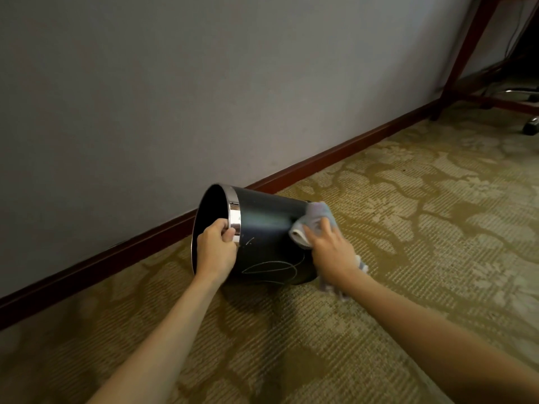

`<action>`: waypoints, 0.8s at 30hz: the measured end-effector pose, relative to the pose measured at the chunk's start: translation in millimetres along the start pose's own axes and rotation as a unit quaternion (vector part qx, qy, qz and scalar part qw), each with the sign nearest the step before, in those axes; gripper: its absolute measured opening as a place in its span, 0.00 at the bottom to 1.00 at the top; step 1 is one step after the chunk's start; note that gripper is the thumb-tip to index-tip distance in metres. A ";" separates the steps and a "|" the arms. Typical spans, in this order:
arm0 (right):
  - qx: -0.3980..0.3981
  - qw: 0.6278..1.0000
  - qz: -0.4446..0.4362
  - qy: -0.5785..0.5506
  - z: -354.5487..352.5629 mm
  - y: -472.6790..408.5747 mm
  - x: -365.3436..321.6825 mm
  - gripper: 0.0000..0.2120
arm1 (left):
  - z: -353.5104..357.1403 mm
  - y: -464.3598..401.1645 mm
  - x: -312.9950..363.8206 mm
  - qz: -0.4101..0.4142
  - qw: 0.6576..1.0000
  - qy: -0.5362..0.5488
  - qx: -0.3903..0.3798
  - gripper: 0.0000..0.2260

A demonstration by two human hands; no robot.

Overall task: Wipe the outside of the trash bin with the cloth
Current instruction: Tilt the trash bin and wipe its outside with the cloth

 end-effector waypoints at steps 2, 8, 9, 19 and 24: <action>0.040 0.997 -0.061 -0.031 -6.1 1.4 -39.6 0.39 | 3.3 -2.8 5.2 0.013 1.000 0.001 -0.006 0.09; 0.175 0.960 -0.214 0.042 -20.0 23.7 -76.0 0.31 | 3.9 -6.2 9.0 0.023 1.000 0.012 -0.014 0.08; 0.174 0.957 -0.223 0.065 -14.7 26.5 -68.1 0.31 | 3.8 -5.9 9.4 0.025 0.999 0.014 -0.017 0.08; -0.034 0.999 0.019 0.028 41.5 22.0 48.3 0.38 | 8.8 -5.8 20.9 0.026 0.999 0.020 -0.017 0.09; 0.145 0.983 -0.107 -0.044 -16.3 11.3 -42.2 0.38 | 17.7 -9.4 28.5 0.036 0.999 0.011 -0.018 0.10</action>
Point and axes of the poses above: each hand's wrist, its own y-axis away from the middle knuckle, its own z-axis out of the palm, x = y × z, the point moved 8 cm from there along -y, towards the middle knuckle, and after that the axes turned 1 degree about -x, right-handed, at the moved point
